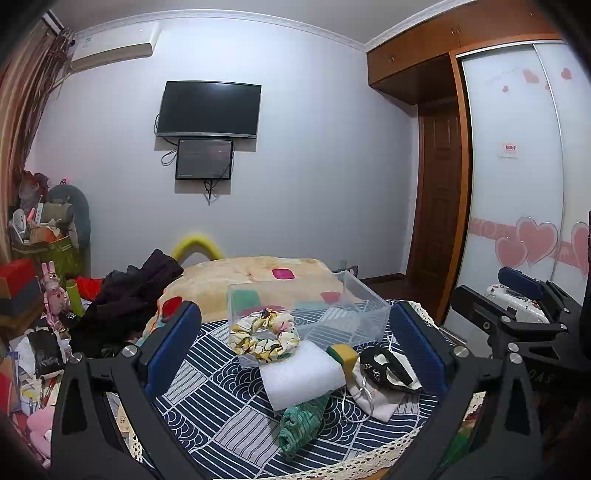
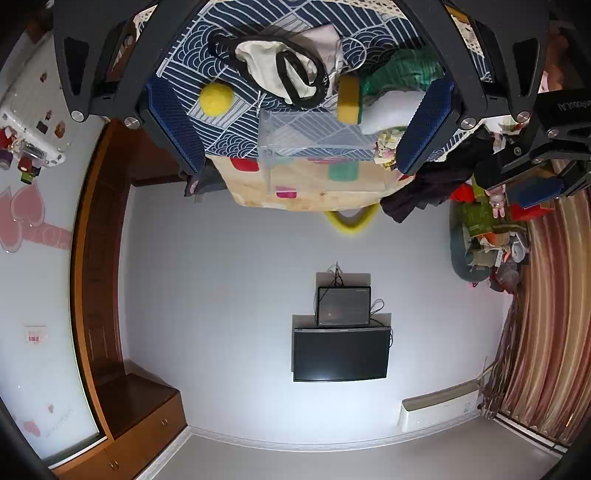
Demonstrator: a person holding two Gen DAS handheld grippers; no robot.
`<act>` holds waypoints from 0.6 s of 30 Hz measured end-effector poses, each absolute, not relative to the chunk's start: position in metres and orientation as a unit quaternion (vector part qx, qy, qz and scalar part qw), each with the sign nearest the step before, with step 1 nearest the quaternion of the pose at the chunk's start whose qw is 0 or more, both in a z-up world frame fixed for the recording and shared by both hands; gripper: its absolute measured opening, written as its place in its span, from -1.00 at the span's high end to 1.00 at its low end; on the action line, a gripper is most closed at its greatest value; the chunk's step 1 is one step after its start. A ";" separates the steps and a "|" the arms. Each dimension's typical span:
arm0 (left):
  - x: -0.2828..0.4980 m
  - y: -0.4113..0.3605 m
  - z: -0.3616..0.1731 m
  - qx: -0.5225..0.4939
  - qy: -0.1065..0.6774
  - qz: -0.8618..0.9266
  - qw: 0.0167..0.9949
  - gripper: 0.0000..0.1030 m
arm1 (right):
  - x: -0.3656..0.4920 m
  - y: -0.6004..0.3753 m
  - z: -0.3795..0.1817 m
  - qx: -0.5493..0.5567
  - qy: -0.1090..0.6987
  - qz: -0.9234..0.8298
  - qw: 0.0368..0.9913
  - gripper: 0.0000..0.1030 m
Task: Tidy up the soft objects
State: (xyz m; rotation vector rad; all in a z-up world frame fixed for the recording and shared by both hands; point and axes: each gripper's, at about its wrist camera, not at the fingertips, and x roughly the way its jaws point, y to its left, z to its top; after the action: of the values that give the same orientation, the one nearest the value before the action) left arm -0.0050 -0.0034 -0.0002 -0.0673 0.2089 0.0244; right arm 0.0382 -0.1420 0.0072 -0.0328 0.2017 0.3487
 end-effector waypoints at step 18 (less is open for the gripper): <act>-0.005 -0.001 0.000 -0.040 0.109 0.012 0.993 -1.00 | 0.040 -0.145 0.009 -0.012 0.100 0.171 0.980 -1.00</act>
State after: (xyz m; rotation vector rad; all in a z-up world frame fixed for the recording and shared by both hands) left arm -0.0052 -0.0012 -0.0004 -0.0809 0.2181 0.0245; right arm 0.0399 -0.1447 0.0093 -0.0249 0.2008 0.3446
